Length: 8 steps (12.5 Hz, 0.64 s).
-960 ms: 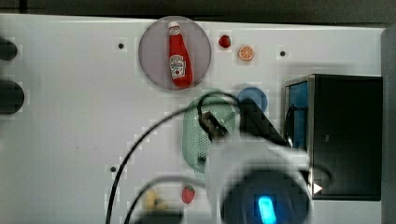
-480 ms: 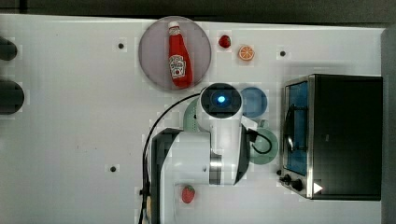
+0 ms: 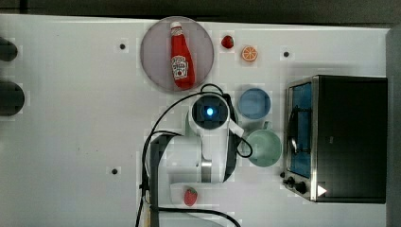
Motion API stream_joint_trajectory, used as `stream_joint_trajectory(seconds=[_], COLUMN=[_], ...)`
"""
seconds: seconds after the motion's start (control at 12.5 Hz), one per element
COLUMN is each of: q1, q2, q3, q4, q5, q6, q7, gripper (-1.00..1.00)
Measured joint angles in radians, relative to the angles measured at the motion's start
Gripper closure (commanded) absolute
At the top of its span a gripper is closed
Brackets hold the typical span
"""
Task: Drag strainer right to left.
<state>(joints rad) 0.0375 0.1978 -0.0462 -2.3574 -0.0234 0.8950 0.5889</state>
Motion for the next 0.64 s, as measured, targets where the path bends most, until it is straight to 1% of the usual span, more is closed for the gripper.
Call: stream_joint_trajectory(seconds=[0.08, 0.16, 0.32, 0.4, 0.56, 0.64], q1=[-0.009, -0.008, -0.008, -0.005, -0.004, 0.006], q2=[0.017, 0.048, 0.125, 0.157, 0.209, 0.222], q3=[0.011, 0.011, 0.019, 0.019, 0.027, 0.024], q4=[-0.027, -0.041, -0.051, -0.051, -0.053, -0.059], q5=[-0.012, -0.026, -0.024, -0.039, -0.012, -0.012], q6=[0.086, 0.125, 0.218, 0.234, 0.249, 0.249], q7=[0.046, 0.076, 0.095, 0.104, 0.111, 0.115], gripper=[-1.00, -1.00, -1.00, -1.00, -1.00, -1.00])
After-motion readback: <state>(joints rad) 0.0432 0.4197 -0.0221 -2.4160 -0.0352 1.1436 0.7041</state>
